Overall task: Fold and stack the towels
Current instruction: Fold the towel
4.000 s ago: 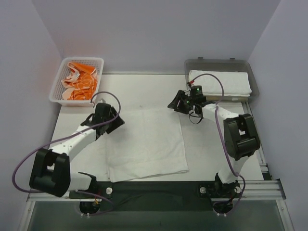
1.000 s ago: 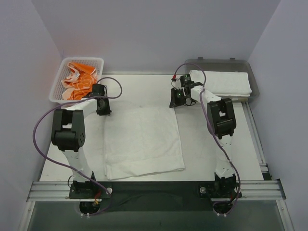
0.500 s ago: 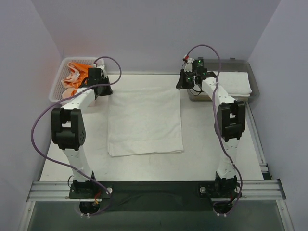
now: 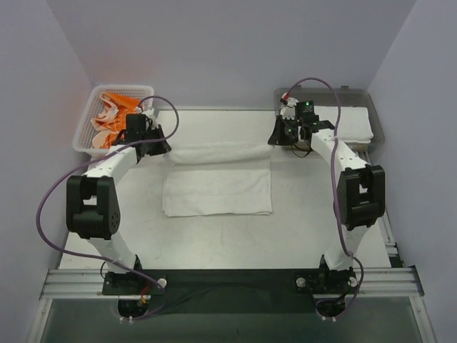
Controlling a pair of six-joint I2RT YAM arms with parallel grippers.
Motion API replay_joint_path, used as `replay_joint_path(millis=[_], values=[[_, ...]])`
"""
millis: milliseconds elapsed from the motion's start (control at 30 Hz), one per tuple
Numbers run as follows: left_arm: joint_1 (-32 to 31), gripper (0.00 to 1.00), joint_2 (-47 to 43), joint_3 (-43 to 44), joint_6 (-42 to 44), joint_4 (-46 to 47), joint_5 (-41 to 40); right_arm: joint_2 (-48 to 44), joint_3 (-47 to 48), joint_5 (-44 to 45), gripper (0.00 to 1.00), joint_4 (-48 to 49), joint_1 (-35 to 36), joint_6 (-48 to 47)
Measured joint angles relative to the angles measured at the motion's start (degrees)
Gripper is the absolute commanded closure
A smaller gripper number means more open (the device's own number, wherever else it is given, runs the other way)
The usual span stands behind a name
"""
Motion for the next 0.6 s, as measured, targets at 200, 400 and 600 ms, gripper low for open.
replay_joint_path(millis=[200, 400, 600], values=[[0.0, 1.00, -13.4, -13.0, -1.9, -0.9, 2.9, -12.6, -14.1, -0.3, 1.00, 0.4, 0.9, 1.2], [0.0, 1.00, -26.9, -25.2, -3.9, -2.0, 3.2, -23.1, -26.8, 0.6, 1.00, 0.7, 3.0, 3.3], [0.0, 1.00, -32.6, -33.8, -7.0, -2.3, 3.3, -27.0, -35.4, 2.0, 1.00, 1.7, 4.6, 6.8]])
